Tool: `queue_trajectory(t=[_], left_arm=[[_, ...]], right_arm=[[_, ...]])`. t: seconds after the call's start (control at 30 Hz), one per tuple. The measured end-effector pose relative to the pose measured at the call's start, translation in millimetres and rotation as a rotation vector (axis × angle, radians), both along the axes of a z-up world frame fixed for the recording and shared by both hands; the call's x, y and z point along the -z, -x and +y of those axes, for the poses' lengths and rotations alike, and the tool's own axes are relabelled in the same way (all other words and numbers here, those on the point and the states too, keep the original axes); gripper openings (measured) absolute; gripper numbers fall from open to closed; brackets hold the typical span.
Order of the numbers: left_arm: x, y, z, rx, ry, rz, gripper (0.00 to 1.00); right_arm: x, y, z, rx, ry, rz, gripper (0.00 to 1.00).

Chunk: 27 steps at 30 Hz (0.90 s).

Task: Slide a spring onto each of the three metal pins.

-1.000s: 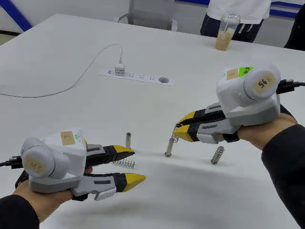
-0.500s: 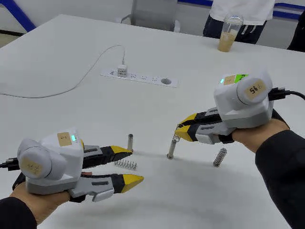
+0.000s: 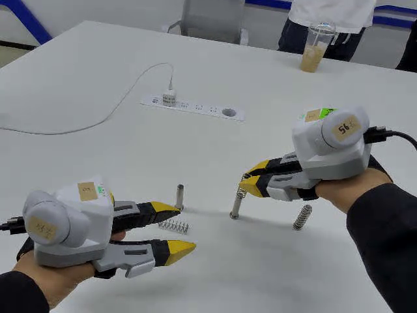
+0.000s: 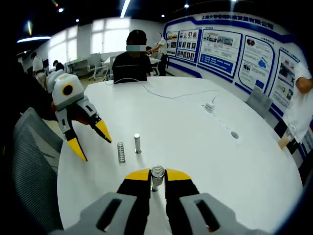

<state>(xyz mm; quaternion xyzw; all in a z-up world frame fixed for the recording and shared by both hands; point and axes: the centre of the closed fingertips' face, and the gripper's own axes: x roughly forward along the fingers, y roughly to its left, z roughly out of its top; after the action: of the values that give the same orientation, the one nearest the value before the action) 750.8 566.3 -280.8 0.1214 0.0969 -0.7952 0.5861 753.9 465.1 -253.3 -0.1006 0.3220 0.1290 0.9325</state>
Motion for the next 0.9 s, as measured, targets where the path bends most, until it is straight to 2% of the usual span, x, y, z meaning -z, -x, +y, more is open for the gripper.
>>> queue_trajectory(t=[0.23, 0.9], left_arm=[[0.1, -0.6, 0.0, -0.004, -0.002, 0.002, 0.39], [2.4, -4.0, 0.2, -0.021, -0.006, 0.002, 0.41]], right_arm=[[6.5, -0.7, -2.2, 0.009, -0.01, 0.006, 0.12], [37.6, -3.3, -7.6, 0.033, -0.032, 0.045, 0.12]])
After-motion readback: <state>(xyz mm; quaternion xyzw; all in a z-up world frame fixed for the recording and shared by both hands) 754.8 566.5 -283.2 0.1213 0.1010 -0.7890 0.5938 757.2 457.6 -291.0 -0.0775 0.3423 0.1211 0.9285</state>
